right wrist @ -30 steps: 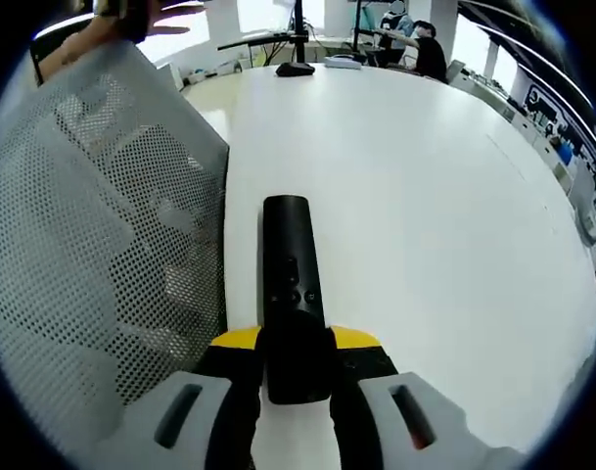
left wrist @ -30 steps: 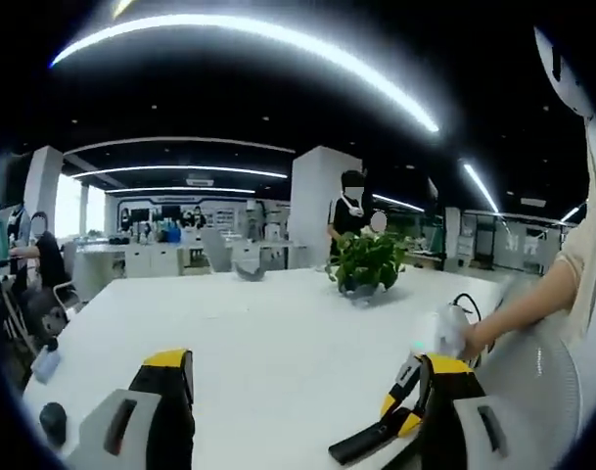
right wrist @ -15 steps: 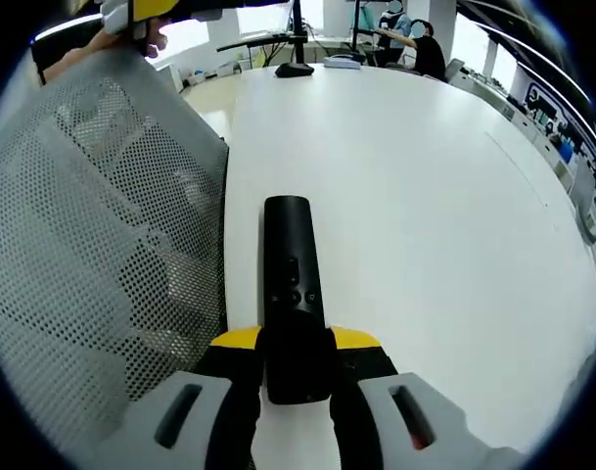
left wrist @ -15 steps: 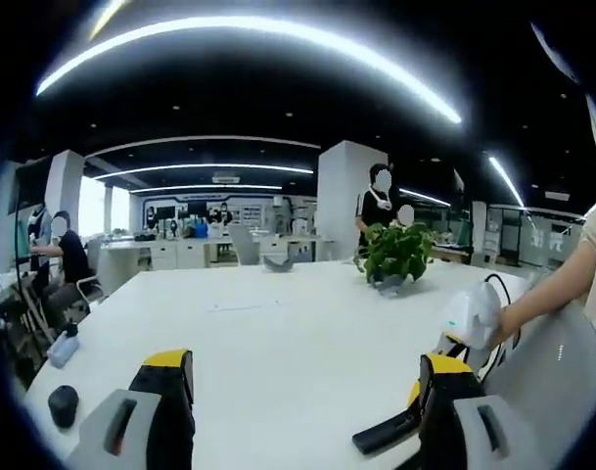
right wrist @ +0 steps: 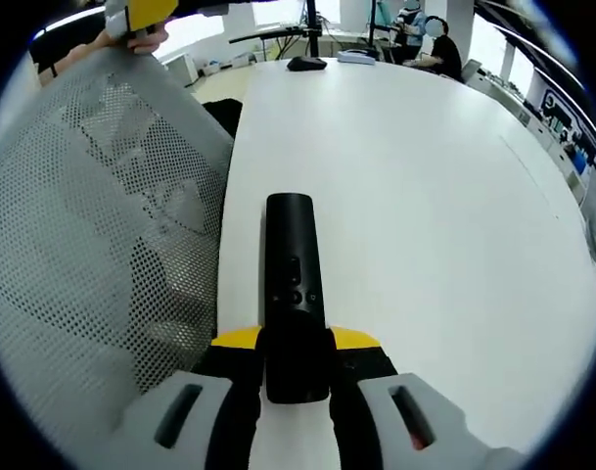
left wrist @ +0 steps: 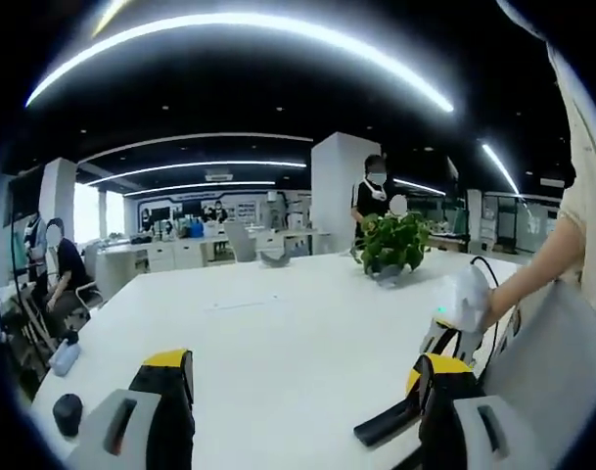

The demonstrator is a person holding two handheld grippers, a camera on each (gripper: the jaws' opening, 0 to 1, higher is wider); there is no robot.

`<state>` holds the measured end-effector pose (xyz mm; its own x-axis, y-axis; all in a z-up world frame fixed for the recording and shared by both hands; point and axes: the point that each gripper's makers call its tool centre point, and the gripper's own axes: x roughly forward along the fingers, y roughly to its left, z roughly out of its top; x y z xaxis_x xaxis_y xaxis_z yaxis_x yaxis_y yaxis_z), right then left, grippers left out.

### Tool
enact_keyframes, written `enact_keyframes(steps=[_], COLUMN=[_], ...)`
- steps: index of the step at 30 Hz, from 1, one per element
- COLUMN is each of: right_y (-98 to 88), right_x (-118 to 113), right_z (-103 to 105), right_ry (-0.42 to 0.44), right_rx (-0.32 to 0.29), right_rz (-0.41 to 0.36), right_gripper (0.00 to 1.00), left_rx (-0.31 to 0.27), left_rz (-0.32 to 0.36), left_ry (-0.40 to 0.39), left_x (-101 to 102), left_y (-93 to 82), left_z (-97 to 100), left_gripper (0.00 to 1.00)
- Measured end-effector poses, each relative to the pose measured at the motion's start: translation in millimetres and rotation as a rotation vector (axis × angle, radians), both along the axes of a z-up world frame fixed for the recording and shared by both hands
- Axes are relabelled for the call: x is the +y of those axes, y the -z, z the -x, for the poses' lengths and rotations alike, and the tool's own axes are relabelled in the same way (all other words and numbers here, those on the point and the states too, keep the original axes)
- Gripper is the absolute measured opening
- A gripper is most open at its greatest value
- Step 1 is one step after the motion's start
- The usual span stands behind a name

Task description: Press the specified remote control buttons in sequence, fully releasing each button before pressing the next.

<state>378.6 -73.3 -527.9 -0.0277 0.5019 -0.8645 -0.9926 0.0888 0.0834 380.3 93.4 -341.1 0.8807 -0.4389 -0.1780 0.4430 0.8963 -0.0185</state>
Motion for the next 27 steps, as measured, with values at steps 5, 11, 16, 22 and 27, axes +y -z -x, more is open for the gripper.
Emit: enact_keyframes(steps=[5, 11, 16, 22, 27], right_y=[0.5, 0.6, 0.8, 0.6, 0.0], right_x=[3, -2, -11, -13, -15], right_z=[-23, -59, -82, -100, -113], right_ry=[0.005, 0.030, 0.029, 0.027, 0.036], right_rx=[-0.007, -0.026, -0.041, -0.068, -0.080], right_rz=[0.002, 0.019, 0.053, 0.073, 0.078], right_gripper=[0.25, 0.25, 0.25, 0.25, 0.25], left_rx=[0.002, 0.021, 0.006, 0.010, 0.014], left_rz=[-0.021, -0.037, -0.012, -0.016, -0.017], left_ry=[-0.004, 0.004, -0.009, -0.007, -0.011], left_x=[0, -1, 1, 0, 1], left_y=[3.2, 7.2, 2.9, 4.0, 4.8], left_z=[-0.1, 1.1, 0.4, 0.4, 0.4], left_gripper=[1.00, 1.00, 1.00, 1.00, 1.00])
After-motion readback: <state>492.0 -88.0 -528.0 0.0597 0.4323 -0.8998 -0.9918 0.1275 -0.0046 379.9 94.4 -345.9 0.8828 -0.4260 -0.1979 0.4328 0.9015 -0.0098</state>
